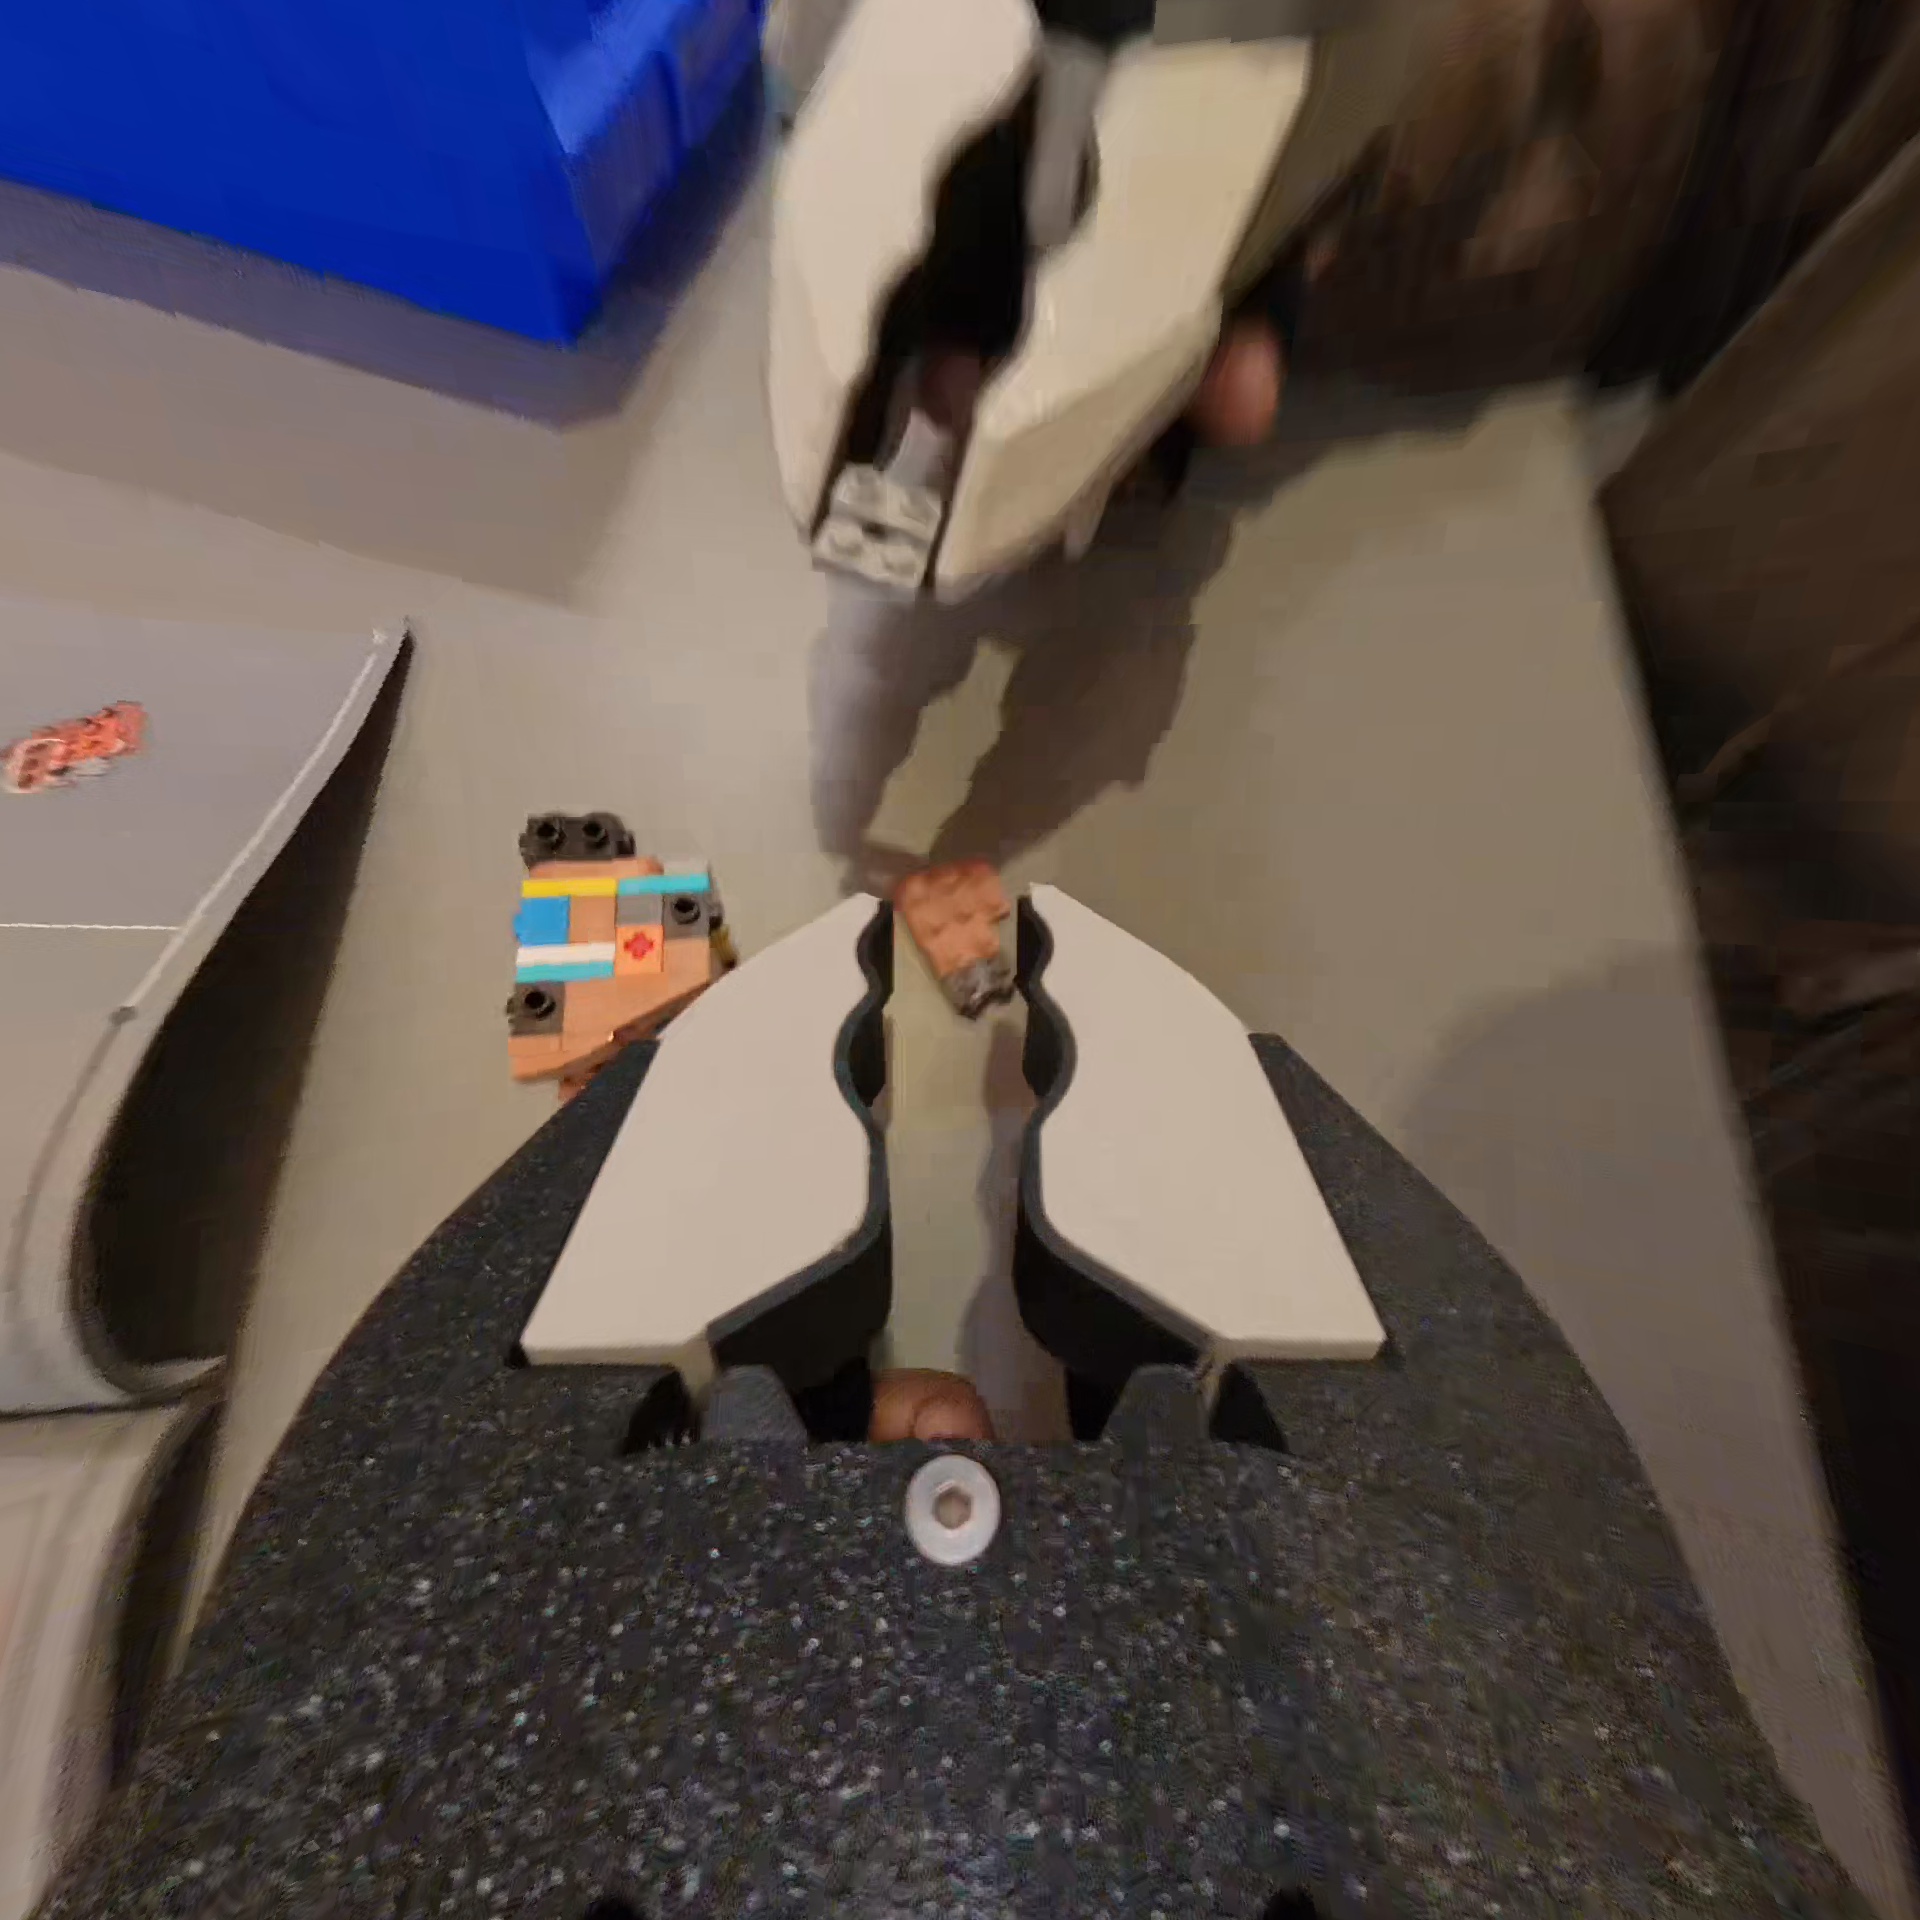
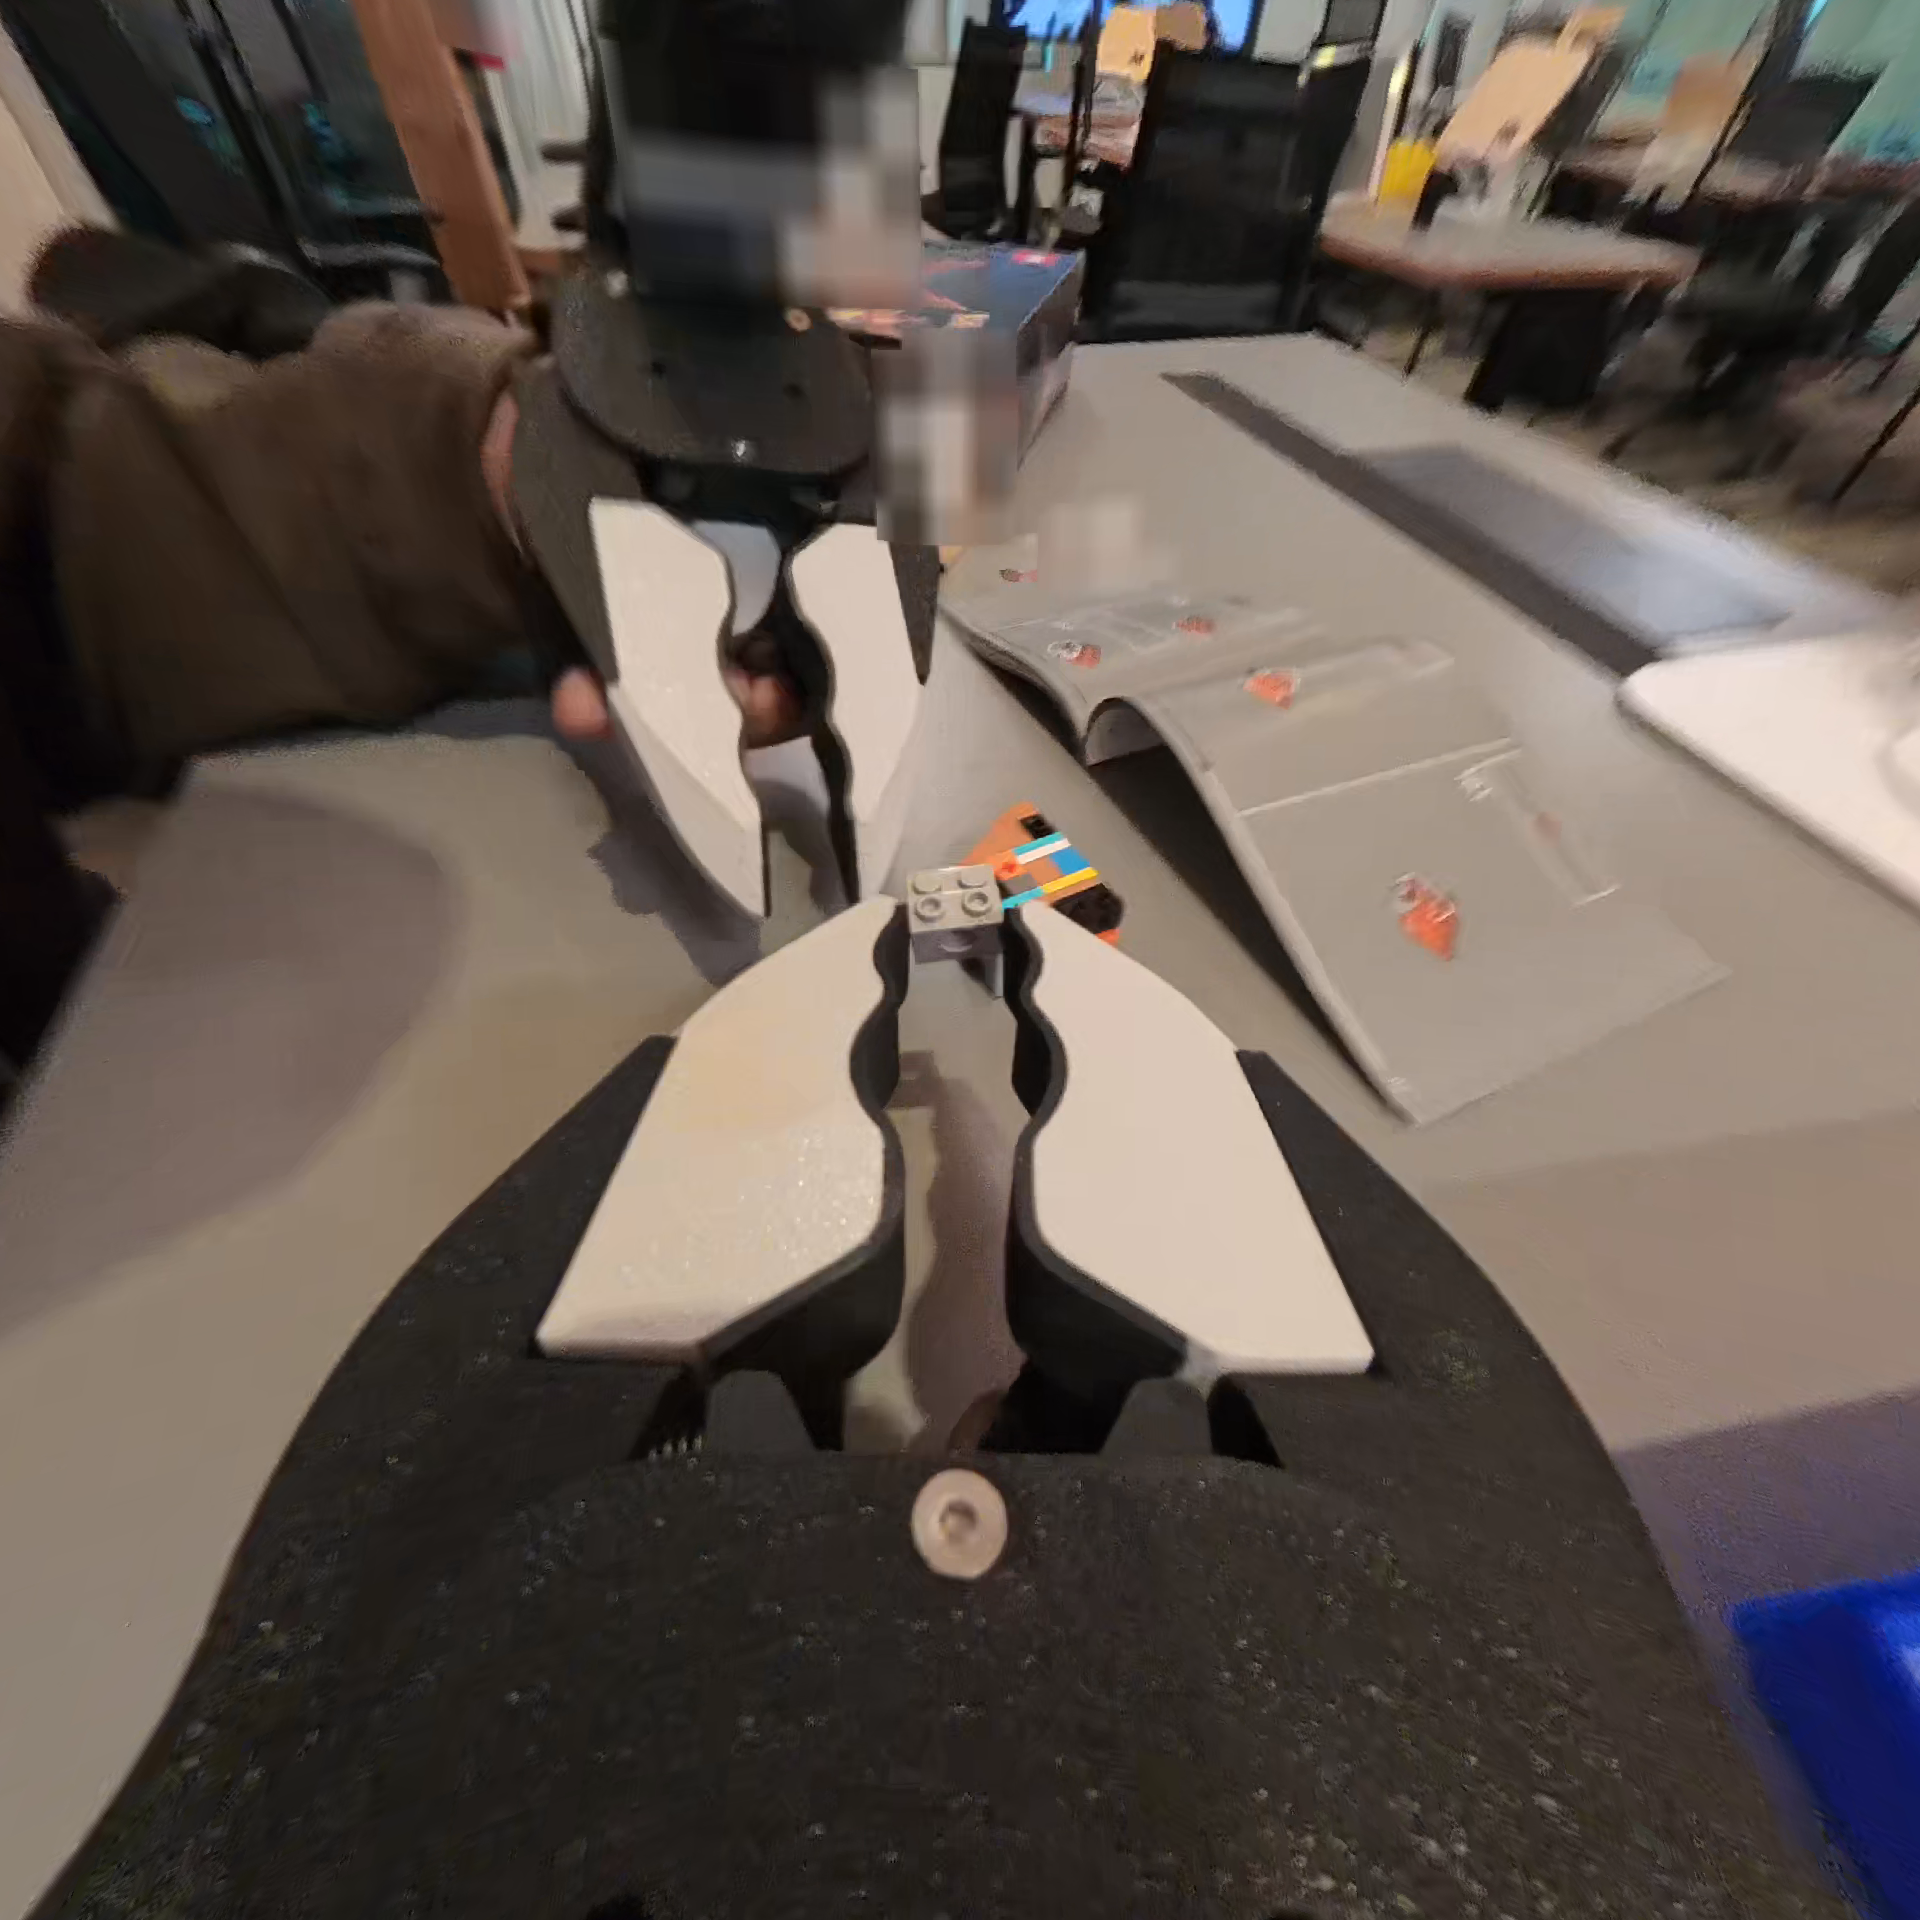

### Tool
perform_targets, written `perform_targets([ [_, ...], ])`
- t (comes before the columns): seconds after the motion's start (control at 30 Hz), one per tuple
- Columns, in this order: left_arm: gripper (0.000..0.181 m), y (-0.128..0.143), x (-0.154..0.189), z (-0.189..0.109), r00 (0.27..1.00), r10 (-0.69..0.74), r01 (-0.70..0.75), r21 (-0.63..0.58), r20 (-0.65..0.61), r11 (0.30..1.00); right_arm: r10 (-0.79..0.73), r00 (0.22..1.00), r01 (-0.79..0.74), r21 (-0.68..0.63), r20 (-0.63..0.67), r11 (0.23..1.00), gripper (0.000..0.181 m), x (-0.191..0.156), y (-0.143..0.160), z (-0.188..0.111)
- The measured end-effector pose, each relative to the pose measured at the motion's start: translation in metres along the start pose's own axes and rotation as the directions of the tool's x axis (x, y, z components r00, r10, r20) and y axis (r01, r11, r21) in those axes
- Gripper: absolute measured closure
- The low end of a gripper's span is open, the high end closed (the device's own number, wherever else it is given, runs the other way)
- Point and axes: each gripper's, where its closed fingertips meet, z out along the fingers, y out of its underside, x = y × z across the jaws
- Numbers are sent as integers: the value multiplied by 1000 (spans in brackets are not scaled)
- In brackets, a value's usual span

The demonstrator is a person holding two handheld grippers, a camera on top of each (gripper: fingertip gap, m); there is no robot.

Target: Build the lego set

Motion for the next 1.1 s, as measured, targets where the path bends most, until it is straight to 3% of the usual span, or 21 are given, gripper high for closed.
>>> perform_targets([
  [0.1,155,19,-7,6,992,115,-108,-113,60,988,141,988,-138,-52,68,989,165,-3,10,2],
  [0.27,165,35,12,21,995,96,-102,-207,-38,973,181,979,-170,-111,95,979,164,-5,20,2],
  [0.37,170,28,30,24,990,72,-93,-182,-119,979,166,982,-154,-128,85,980,164,-4,22,1],
  [0.47,168,21,21,19,992,96,-106,-138,-76,985,160,982,-145,-133,105,980,164,-5,22,-1],
  [0.53,158,20,7,18,995,102,-103,-120,-14,987,158,980,-142,-132,122,981,164,-6,22,-2],
  [0.77,134,24,9,34,976,217,-217,-128,-15,968,146,973,-115,-173,180,978,164,-16,27,-3],
  [1.1,146,19,11,39,979,205,-206,-126,-19,970,117,967,-51,-279,228,959,164,-30,44,-2],
])
